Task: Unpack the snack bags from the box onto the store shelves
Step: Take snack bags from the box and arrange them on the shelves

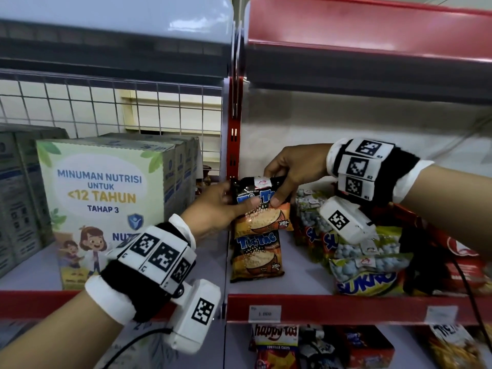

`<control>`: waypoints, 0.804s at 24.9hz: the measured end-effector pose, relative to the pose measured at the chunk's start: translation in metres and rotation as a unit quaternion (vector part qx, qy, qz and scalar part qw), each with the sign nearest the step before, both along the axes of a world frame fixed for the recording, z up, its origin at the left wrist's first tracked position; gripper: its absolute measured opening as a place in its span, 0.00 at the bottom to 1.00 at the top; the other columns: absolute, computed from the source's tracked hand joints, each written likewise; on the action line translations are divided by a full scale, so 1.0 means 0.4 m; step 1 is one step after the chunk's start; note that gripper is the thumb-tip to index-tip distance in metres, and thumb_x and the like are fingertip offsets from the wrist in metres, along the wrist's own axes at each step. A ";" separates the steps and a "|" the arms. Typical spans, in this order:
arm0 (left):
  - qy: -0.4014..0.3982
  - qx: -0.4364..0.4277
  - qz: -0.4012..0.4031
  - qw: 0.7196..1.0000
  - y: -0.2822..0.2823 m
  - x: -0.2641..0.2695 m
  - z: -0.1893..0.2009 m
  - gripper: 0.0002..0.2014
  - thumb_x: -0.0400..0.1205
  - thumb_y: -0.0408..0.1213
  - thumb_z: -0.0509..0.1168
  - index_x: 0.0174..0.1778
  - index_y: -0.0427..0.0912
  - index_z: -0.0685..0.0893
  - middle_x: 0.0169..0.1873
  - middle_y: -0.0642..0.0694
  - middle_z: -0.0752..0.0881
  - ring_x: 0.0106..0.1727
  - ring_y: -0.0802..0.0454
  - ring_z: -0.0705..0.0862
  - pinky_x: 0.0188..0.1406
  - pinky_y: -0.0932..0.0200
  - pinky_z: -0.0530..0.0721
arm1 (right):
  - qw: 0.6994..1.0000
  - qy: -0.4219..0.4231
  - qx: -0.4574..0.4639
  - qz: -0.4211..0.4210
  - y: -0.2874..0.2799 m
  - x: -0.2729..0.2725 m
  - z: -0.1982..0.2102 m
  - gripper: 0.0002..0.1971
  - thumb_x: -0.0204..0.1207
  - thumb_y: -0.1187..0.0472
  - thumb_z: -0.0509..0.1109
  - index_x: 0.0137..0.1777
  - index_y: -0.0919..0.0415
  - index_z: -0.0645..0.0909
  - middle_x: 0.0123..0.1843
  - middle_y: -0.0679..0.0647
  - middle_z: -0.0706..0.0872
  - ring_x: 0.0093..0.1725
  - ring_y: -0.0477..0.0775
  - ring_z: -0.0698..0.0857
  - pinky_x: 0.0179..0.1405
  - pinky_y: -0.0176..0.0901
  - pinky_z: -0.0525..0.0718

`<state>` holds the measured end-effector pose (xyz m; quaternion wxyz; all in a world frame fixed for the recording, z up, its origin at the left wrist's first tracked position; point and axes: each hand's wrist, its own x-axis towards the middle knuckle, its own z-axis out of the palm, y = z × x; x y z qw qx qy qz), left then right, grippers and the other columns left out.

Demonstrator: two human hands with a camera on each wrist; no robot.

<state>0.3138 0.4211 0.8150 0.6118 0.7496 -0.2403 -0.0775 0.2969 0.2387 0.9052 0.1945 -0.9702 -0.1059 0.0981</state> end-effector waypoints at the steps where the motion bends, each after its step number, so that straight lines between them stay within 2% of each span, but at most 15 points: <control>1: -0.007 0.029 -0.005 1.000 0.004 0.001 -0.003 0.22 0.74 0.37 0.74 0.65 0.41 0.80 0.51 0.47 0.88 0.45 0.55 0.87 0.33 0.68 0.85 | 1.000 0.027 0.002 -0.004 -0.003 0.000 -0.005 0.14 0.66 0.65 0.80 0.52 0.55 0.86 0.43 0.51 0.93 0.45 0.56 0.90 0.51 0.48 0.88; 3: 0.009 0.105 -0.037 0.994 0.014 0.002 -0.016 0.17 0.74 0.35 0.74 0.59 0.41 0.82 0.42 0.50 0.88 0.35 0.59 0.85 0.25 0.69 0.82 | 0.996 0.092 -0.016 0.000 -0.006 -0.002 -0.010 0.19 0.67 0.66 0.79 0.58 0.56 0.84 0.44 0.54 0.92 0.48 0.59 0.89 0.49 0.49 0.88; 6: 0.053 0.188 -0.076 0.978 0.016 -0.002 -0.051 0.16 0.74 0.30 0.74 0.57 0.38 0.81 0.39 0.48 0.86 0.33 0.54 0.85 0.30 0.60 0.88 | 0.991 0.130 -0.035 0.009 -0.004 -0.002 -0.011 0.21 0.69 0.65 0.78 0.62 0.57 0.82 0.47 0.57 0.92 0.47 0.56 0.89 0.46 0.46 0.89; 9: 0.058 0.227 -0.059 0.970 0.004 0.004 -0.070 0.17 0.73 0.27 0.74 0.54 0.39 0.76 0.43 0.45 0.83 0.34 0.48 0.85 0.29 0.57 0.88 | 0.995 0.097 -0.035 0.004 -0.002 -0.002 0.007 0.20 0.69 0.62 0.78 0.62 0.58 0.82 0.49 0.57 0.92 0.45 0.52 0.90 0.41 0.42 0.88; 11: 0.049 0.246 -0.046 0.967 -0.002 0.007 -0.069 0.14 0.73 0.26 0.74 0.43 0.42 0.74 0.39 0.46 0.82 0.32 0.49 0.84 0.25 0.58 0.88 | 0.997 0.076 -0.027 -0.002 -0.006 -0.007 0.026 0.19 0.70 0.60 0.78 0.61 0.58 0.83 0.48 0.57 0.92 0.45 0.51 0.91 0.38 0.38 0.87; 13: 0.048 0.262 -0.042 0.963 -0.007 0.009 -0.066 0.15 0.74 0.26 0.74 0.37 0.44 0.72 0.35 0.46 0.82 0.30 0.51 0.83 0.23 0.59 0.88 | 0.998 0.061 -0.022 -0.010 -0.015 -0.017 0.043 0.19 0.70 0.59 0.77 0.61 0.57 0.83 0.45 0.54 0.93 0.46 0.49 0.91 0.38 0.36 0.86; 17: 0.006 0.284 -0.029 0.958 -0.008 0.013 -0.067 0.21 0.73 0.29 0.76 0.37 0.49 0.67 0.33 0.49 0.79 0.28 0.56 0.80 0.16 0.64 0.84 | 0.998 0.046 -0.023 -0.024 -0.041 -0.053 0.062 0.19 0.69 0.57 0.77 0.60 0.54 0.83 0.46 0.50 0.93 0.49 0.48 0.90 0.42 0.36 0.88; 20: -0.002 0.268 -0.026 0.963 -0.001 0.009 -0.064 0.19 0.73 0.29 0.75 0.36 0.48 0.69 0.31 0.49 0.80 0.22 0.60 0.81 0.15 0.64 0.83 | 0.998 0.045 -0.030 -0.035 -0.063 -0.096 0.066 0.21 0.64 0.52 0.77 0.59 0.52 0.84 0.44 0.47 0.92 0.43 0.41 0.90 0.40 0.33 0.86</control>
